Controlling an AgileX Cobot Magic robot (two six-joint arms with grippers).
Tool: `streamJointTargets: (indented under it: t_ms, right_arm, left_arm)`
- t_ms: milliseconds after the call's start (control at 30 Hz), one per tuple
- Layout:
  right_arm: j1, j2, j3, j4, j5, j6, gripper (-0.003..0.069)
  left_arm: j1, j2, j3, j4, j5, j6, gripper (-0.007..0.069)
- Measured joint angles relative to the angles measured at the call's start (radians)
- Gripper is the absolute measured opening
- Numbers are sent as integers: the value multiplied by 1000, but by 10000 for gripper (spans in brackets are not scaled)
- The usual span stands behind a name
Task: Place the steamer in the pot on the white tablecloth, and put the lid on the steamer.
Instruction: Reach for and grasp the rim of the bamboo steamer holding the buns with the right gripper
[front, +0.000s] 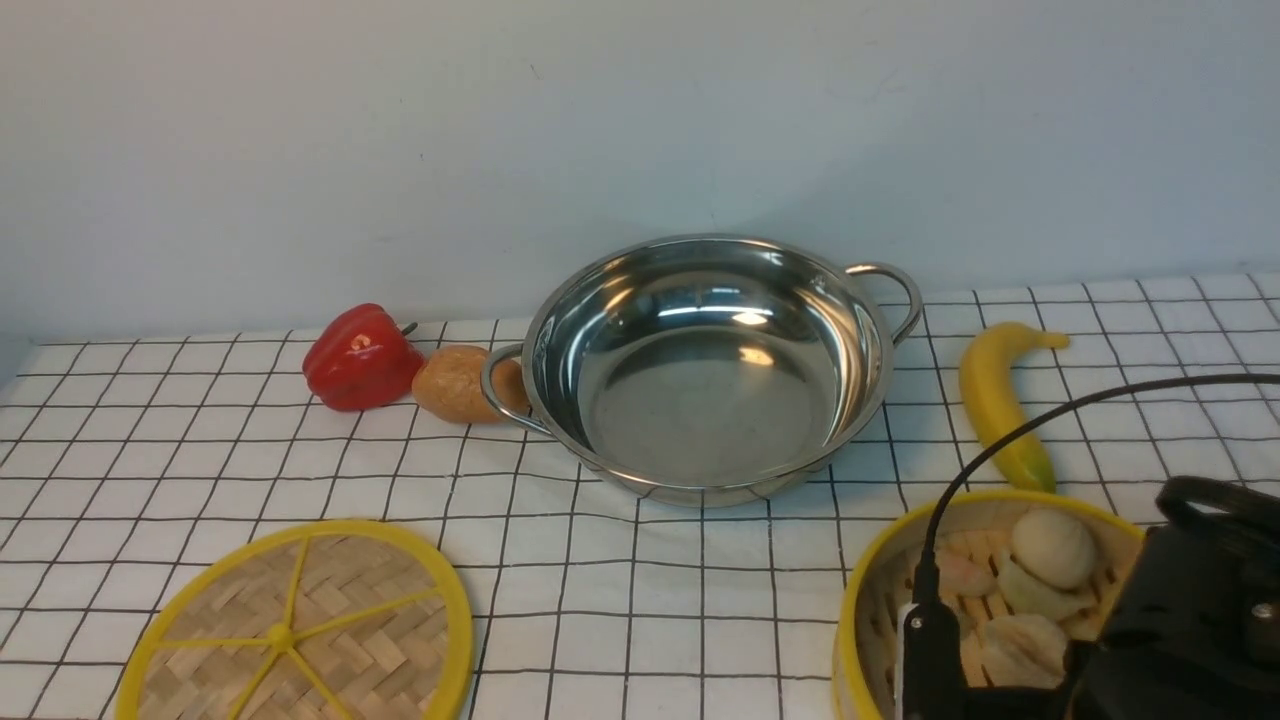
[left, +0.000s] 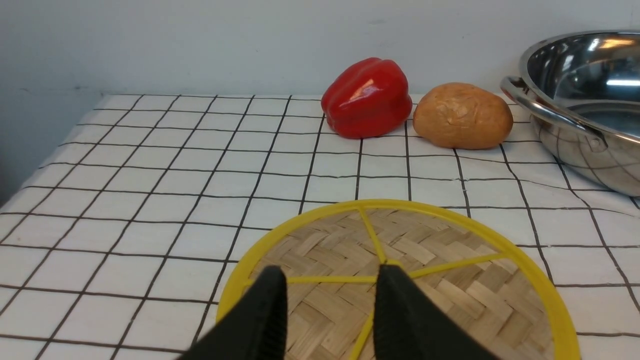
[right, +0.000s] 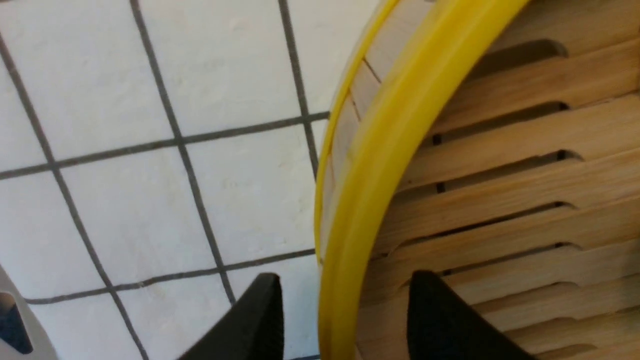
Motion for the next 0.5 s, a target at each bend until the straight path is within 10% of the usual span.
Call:
streamJointTargets:
  t_ms: [167, 500]
  right_arm:
    - [0, 0, 0, -1, 5, -4, 77]
    - [0, 0, -2, -27, 22, 18, 72]
  left_arm:
    - [0, 0, 0, 0, 0, 0, 242]
    - [0, 0, 0, 0, 0, 0, 242]
